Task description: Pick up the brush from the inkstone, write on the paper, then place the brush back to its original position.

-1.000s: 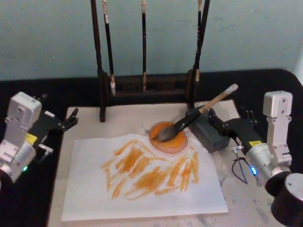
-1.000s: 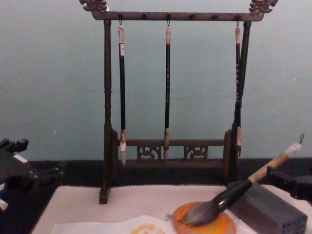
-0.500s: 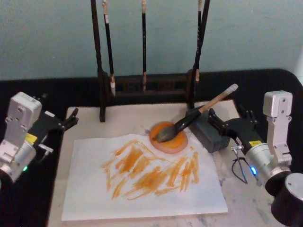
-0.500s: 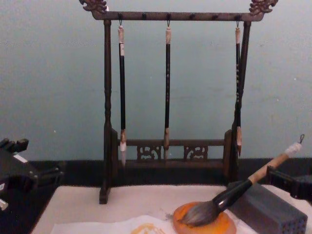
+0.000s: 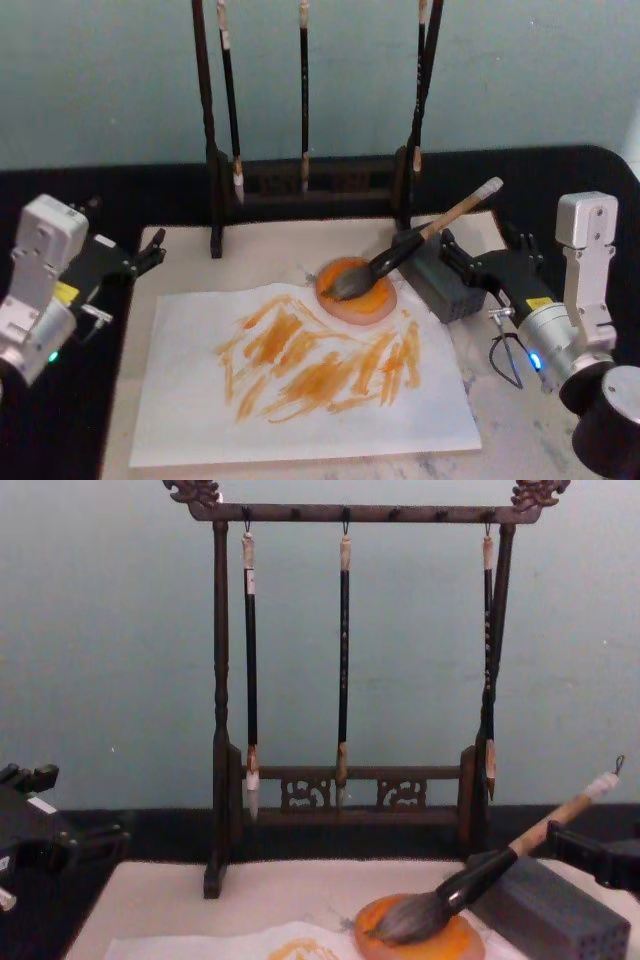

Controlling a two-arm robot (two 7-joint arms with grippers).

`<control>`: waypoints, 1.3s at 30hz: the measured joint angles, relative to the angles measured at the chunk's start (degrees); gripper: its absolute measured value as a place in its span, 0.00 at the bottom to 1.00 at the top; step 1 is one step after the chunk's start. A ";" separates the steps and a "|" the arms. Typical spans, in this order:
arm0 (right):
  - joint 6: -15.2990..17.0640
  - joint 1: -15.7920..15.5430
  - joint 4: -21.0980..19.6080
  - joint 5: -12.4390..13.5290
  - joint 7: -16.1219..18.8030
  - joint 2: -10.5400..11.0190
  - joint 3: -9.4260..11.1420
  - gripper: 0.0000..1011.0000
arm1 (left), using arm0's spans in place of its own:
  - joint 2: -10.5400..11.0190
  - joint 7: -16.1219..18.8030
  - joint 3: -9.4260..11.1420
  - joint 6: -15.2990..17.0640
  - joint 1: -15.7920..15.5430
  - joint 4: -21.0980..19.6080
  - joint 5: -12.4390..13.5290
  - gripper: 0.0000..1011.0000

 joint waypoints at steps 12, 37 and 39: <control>0.00 0.00 0.00 0.00 0.00 0.00 0.00 0.99 | 0.00 0.00 0.00 0.00 0.00 0.00 0.00 0.99; -0.01 0.00 0.00 -0.01 0.00 0.00 0.00 0.99 | 0.00 0.00 0.00 0.00 0.00 -0.01 0.00 0.99; 0.00 0.00 0.00 -0.01 0.00 0.00 0.00 0.99 | 0.00 0.00 0.00 0.00 0.00 0.00 0.00 0.99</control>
